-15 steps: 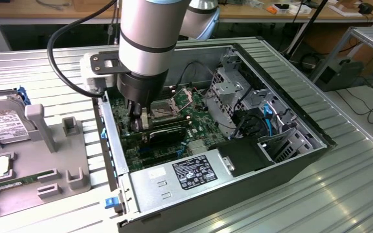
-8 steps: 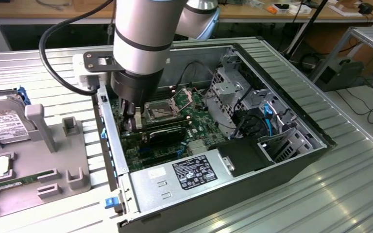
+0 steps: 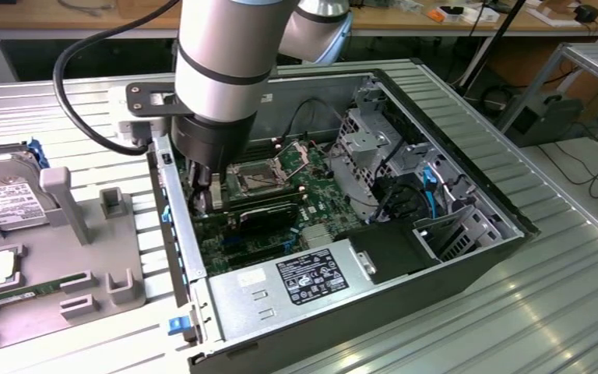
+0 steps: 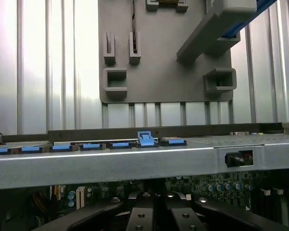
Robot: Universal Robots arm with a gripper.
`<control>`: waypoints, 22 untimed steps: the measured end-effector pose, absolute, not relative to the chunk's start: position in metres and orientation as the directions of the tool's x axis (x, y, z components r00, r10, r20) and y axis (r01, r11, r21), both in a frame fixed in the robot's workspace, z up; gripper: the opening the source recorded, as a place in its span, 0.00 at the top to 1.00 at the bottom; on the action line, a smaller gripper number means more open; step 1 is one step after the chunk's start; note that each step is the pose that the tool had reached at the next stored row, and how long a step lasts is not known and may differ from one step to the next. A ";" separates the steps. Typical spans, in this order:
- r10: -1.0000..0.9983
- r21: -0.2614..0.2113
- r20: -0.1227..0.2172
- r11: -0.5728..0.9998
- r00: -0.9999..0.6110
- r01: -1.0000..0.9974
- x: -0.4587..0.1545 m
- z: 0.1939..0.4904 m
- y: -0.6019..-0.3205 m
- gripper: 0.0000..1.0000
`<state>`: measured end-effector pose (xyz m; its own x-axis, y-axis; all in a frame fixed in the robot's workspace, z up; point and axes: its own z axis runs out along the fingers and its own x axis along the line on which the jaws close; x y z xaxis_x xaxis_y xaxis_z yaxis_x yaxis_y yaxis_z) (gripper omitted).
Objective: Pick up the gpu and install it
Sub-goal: 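Press down on the gpu until it lock into place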
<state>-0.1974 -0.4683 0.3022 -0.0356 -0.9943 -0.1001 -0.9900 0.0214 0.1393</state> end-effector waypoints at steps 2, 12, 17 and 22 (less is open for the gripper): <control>-0.994 0.150 -0.101 0.021 -0.036 -0.989 -0.198 0.302 -0.468 0.89; -0.994 0.163 -0.103 0.021 -0.038 -0.986 -0.198 0.307 -0.468 0.89; -0.994 0.173 -0.103 0.021 -0.039 -0.985 -0.198 0.308 -0.469 0.89; -0.994 0.173 -0.103 0.021 -0.039 -0.985 -0.198 0.306 -0.469 0.89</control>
<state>-0.1979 -0.4693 0.3060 -0.0391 -0.9940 -0.1025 -0.9847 0.0209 0.1731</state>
